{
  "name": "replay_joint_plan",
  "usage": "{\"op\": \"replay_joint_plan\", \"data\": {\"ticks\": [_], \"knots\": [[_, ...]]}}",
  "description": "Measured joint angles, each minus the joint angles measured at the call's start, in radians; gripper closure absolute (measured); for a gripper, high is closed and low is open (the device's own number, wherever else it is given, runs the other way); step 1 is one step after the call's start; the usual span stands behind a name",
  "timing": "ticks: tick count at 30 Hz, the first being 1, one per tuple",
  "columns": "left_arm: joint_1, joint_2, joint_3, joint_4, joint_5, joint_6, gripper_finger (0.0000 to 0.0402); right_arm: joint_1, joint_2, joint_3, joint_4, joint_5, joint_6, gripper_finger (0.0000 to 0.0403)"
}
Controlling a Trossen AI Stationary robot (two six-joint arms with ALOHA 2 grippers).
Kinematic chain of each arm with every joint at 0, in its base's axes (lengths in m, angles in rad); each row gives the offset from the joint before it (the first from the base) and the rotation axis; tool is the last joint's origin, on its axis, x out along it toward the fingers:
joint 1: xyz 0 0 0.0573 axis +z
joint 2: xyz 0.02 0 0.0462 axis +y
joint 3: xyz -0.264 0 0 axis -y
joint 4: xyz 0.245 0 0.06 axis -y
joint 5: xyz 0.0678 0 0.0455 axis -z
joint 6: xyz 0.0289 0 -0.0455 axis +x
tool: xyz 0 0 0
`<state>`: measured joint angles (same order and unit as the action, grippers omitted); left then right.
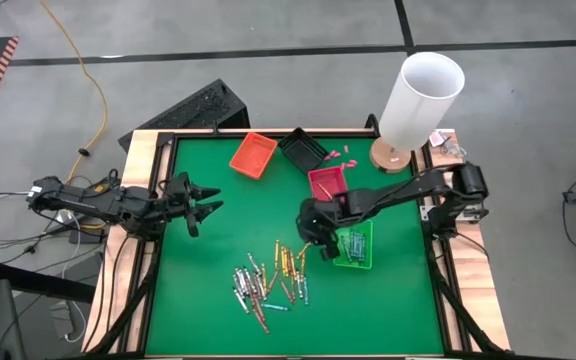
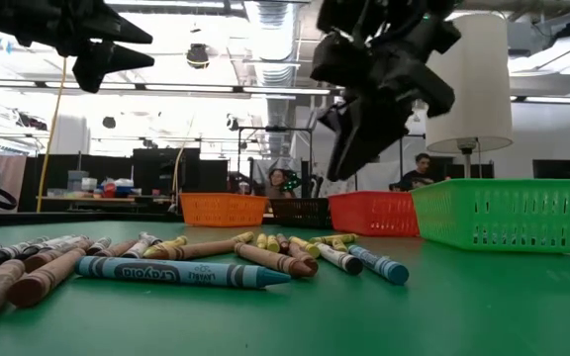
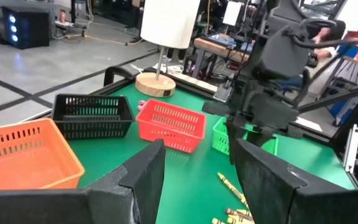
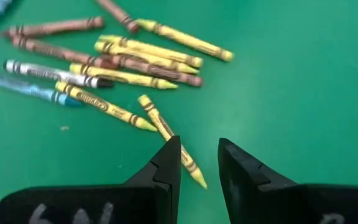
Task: Sort crayons
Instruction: Put the yellow crayon into the red bin
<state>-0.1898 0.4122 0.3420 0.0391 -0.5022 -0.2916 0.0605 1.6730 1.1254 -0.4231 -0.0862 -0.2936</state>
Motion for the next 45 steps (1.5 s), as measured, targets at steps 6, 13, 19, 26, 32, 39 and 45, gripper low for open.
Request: {"op": "replay_joint_plan", "data": {"ticks": [6, 13, 19, 26, 32, 39, 45], "knots": [[0.000, 0.000, 0.000, -0.017, 0.000, -0.004, 0.0221, -0.002, 0.083, 0.058, -0.059, -0.006, -0.095, 0.0301], [0.000, 0.000, 0.000, -0.045, -0.002, -0.004, 0.0221, 0.008, 0.138, 0.058, -0.065, -0.024, -0.111, 0.0301], [0.000, 0.000, 0.000, -0.048, -0.021, -0.004, 0.0221, 0.023, 0.156, 0.058, -0.060, -0.023, -0.142, 0.0301], [0.000, 0.000, 0.000, -0.050, -0.034, -0.017, 0.0221, 0.022, 0.204, 0.060, -0.050, -0.022, -0.151, 0.0301], [0.000, 0.000, 0.000, -0.049, -0.037, -0.018, 0.0221, 0.026, 0.239, 0.062, -0.062, 0.051, -0.137, 0.0338], [0.000, 0.000, 0.000, -0.049, -0.086, -0.015, 0.0221, 0.026, 0.228, 0.059, -0.068, 0.062, -0.069, 0.0396], [0.000, -0.001, 0.000, -0.038, -0.102, -0.030, 0.0221, 0.018, 0.144, 0.051, -0.073, 0.081, -0.009, 0.0400]]}}
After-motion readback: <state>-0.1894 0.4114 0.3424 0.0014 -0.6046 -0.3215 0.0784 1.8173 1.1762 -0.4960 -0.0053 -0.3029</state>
